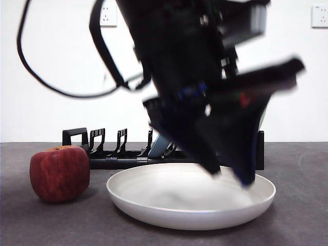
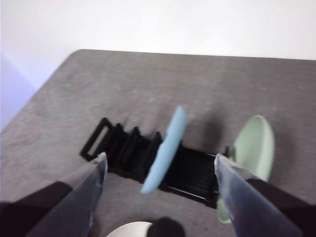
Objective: Take the yellow plate from the plate rack,put the plate on the table,take the apple from the table,put the apple in the plate
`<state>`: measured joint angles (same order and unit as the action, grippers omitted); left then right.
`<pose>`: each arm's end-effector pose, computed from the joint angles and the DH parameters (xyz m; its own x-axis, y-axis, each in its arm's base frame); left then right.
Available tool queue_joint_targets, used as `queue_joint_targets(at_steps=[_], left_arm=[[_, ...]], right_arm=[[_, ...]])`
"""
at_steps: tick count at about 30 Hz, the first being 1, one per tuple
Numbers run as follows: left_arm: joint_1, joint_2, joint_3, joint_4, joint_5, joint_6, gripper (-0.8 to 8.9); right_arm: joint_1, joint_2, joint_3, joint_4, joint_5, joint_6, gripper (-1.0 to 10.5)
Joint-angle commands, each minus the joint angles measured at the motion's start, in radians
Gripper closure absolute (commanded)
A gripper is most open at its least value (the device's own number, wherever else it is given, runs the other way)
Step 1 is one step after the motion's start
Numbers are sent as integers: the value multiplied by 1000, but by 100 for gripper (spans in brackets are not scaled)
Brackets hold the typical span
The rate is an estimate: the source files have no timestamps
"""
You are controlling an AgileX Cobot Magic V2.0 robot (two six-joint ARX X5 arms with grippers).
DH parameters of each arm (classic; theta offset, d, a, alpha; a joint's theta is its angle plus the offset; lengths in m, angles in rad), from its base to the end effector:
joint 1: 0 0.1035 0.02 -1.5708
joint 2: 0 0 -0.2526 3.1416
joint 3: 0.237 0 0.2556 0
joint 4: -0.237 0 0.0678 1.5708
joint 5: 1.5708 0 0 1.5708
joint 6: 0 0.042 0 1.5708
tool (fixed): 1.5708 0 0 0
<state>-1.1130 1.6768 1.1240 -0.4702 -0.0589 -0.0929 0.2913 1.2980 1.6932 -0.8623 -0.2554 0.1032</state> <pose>0.1555 -0.3100 0.1816 0.2826 -0.4404 -0.8522 0.8431 0.5377 0.0017 0.2412 0.0834 0.4490 0.7550 0.4901 -0.4357 -0.4469 0.8708 0.2051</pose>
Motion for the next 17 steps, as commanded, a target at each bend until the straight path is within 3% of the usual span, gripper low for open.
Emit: queue_joint_targets(at_steps=[1, 6, 10, 17], left_arm=[[5, -87, -3, 27, -77, -35, 499], [58, -266, -3, 16, -300, -34, 499], [190, -389, -3, -29, -314, -34, 499], [514, -557, -3, -110, -308, -18, 499]], right_arm=[[28, -2, -1, 17, -8, -17, 572], [102, -2, -1, 50, -8, -27, 571], [172, 4, -1, 89, -8, -28, 571], [322, 67, -1, 106, -8, -74, 568]])
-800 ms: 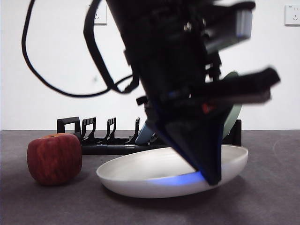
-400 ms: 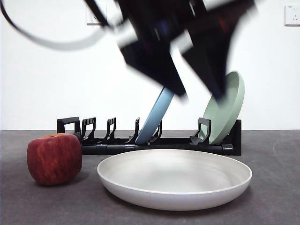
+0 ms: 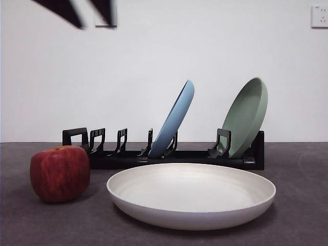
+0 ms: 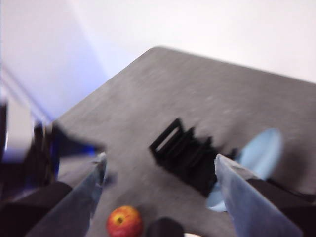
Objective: Take the yellow plate from the plate rack,put the plate on the table,take the apple from the table,put the apple in the plate
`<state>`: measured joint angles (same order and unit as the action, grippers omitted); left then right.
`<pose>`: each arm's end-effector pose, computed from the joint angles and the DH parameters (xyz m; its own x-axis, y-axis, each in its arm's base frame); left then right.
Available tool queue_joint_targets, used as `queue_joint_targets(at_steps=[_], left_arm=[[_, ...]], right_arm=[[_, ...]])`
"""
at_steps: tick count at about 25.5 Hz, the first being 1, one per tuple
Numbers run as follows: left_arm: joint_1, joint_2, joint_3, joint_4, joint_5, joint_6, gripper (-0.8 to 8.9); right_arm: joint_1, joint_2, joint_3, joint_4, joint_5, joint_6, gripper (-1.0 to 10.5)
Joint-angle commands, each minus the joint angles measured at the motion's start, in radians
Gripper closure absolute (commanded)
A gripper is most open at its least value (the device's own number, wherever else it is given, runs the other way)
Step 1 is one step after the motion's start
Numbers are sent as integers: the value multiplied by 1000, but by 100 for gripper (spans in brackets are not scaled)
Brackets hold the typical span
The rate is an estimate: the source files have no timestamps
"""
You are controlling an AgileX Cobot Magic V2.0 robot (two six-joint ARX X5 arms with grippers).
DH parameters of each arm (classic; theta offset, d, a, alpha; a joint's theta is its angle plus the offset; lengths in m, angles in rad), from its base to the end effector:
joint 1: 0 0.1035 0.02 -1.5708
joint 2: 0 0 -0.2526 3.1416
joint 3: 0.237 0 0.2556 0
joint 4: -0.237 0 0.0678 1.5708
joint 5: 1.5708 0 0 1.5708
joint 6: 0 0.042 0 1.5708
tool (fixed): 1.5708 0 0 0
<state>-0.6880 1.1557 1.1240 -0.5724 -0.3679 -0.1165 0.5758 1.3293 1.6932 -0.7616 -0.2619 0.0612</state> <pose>0.2077 -0.1512 0.3260 0.8216 -0.2098 -0.5300 0.3104 0.9445 0.1072 0.2208 0.1563 0.4513 0.6060 0.7021 -0.3741 -0.7049 0.6918 0.1565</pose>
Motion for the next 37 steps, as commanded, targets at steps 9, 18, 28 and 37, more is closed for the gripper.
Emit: queue_joint_targets(at_steps=[9, 18, 28, 37], left_arm=[[397, -245, -3, -36, 117, 36, 499], [448, -500, -3, -99, 140, 39, 500], [448, -552, -3, -215, 135, 39, 500], [448, -552, -3, -222, 142, 39, 500]], right_arm=[[249, 266, -1, 15, 35, -126, 456], [375, 633, -1, 55, 116, -186, 437], [389, 835, -2, 103, 115, -190, 449], [396, 822, -1, 80, 116, -190, 958]])
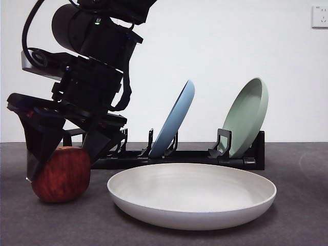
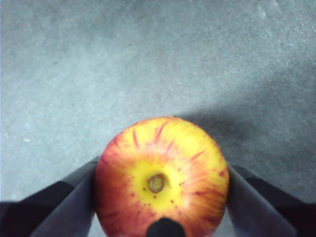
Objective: Take the yellow plate from the plate rack,put the plate on the table,take the apple from the table,put the apple in the plate
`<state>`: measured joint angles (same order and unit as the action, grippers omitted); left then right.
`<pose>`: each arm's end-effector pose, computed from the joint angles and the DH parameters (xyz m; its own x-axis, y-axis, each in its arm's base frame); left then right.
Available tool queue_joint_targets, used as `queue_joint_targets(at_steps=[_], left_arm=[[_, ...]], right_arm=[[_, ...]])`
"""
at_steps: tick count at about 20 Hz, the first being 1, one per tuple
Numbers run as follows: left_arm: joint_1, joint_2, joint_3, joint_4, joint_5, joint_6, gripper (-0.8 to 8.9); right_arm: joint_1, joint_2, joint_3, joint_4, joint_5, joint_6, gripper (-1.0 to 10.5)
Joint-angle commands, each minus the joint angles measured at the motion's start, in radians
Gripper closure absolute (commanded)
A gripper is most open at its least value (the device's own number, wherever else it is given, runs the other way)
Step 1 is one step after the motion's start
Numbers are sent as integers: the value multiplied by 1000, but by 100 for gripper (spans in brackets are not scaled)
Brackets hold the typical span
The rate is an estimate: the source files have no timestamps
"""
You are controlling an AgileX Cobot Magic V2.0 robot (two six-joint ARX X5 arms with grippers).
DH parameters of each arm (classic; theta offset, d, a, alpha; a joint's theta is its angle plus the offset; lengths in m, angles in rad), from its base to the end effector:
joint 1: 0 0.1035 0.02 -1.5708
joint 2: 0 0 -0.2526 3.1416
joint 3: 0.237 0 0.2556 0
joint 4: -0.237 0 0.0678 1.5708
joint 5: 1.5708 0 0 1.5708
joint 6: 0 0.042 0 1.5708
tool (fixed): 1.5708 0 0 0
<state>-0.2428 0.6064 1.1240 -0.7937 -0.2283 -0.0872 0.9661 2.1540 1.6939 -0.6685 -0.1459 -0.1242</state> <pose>0.1025 -0.0156 0.3929 0.9641 -0.0056 -0.2655 -0.0003 0.9998 -0.0223 0.2537 0.3779 0.1590 0.1211 0.4310 -0.8942 -0.9064 0.4153 0.0774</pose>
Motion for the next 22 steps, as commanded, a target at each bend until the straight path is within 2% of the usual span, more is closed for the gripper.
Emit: queue_joint_targets(at_steps=[1, 5, 12, 16, 18, 20, 22], left_arm=[[3, -2, -3, 1, 17, 10, 500], [3, 29, -3, 32, 105, 13, 500], [2, 120, -3, 119, 278, 14, 501], [0, 169, -3, 142, 326, 14, 502], [0, 183, -3, 142, 342, 14, 503], [0, 186, -3, 143, 341, 14, 503], [0, 186, -3, 142, 341, 21, 503]], right_arm=[[0, -30, -2, -21, 0, -4, 958], [-23, -189, -2, -101, 71, -4, 958], [-135, -477, -2, -354, 75, 5, 958], [-220, -558, -2, -501, 84, 82, 958], [-230, -561, -8, -559, 165, 108, 958], [-229, -561, -55, -531, 204, 137, 958], [-224, -561, -150, -427, 199, 165, 958]])
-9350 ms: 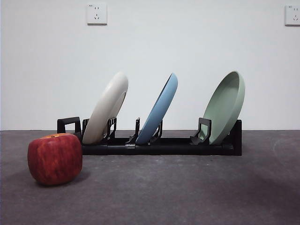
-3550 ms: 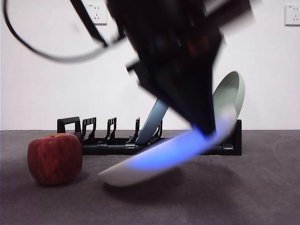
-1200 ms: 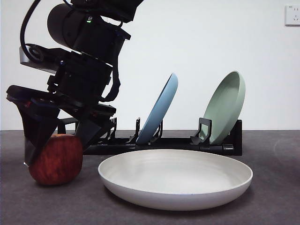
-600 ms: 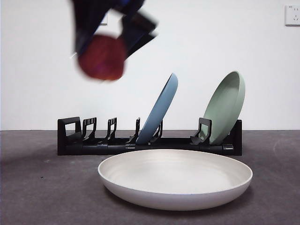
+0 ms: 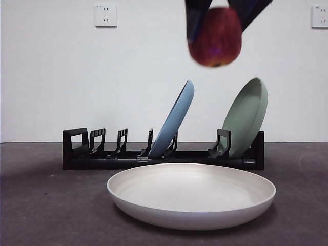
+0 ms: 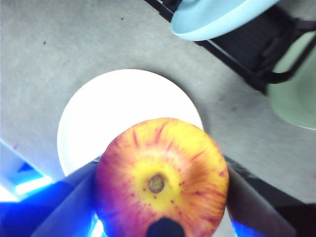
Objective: Take the yellow plate from the plate rack,put the plate on the table,take the apple from the table,put the apple in the plate
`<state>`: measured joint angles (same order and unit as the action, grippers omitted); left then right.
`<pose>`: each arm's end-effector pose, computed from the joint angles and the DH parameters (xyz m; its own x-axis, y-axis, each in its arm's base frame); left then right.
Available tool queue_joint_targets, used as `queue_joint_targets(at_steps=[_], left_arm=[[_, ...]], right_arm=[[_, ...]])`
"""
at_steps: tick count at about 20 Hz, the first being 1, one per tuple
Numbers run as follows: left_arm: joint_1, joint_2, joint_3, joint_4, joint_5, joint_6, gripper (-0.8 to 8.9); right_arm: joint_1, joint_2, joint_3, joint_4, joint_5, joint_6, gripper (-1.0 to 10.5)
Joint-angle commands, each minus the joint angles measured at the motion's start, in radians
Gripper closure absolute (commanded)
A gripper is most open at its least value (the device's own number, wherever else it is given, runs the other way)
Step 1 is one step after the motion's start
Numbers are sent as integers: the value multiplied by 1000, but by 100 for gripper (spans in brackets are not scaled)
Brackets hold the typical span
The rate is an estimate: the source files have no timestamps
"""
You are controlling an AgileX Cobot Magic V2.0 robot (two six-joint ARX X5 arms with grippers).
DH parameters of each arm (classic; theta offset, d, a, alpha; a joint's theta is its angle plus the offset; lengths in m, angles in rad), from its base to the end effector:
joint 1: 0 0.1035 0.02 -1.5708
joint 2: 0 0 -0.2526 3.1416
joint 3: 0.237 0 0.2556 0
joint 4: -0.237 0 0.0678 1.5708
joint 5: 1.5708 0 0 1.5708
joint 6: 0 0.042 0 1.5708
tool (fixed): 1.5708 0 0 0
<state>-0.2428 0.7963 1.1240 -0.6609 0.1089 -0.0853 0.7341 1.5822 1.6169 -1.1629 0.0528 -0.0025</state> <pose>0.1569 -0.0436 0.3850 0.8857 -0.3314 -0.3251 0.3104 0.9435 -0.1159 0.2362 0.2101 0.3255 0.3529 0.2473 -0.9024 -0.6539 0.7550 -0.0488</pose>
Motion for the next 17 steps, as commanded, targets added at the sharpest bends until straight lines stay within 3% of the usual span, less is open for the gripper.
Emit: queue_joint_targets(at_steps=[1, 6, 8, 17], left_arm=[[0, -4, -3, 9, 3, 21, 503], [0, -3, -3, 5, 4, 31, 503], [0, -2, -3, 5, 3, 32, 503], [0, 19, -3, 6, 3, 34, 503]], right_arm=[[12, 11, -135, 142, -2, 56, 958], [28, 13, -451, 520, -6, 103, 958], [28, 18, -535, 631, -58, 110, 958], [28, 104, -580, 660, -80, 117, 957]])
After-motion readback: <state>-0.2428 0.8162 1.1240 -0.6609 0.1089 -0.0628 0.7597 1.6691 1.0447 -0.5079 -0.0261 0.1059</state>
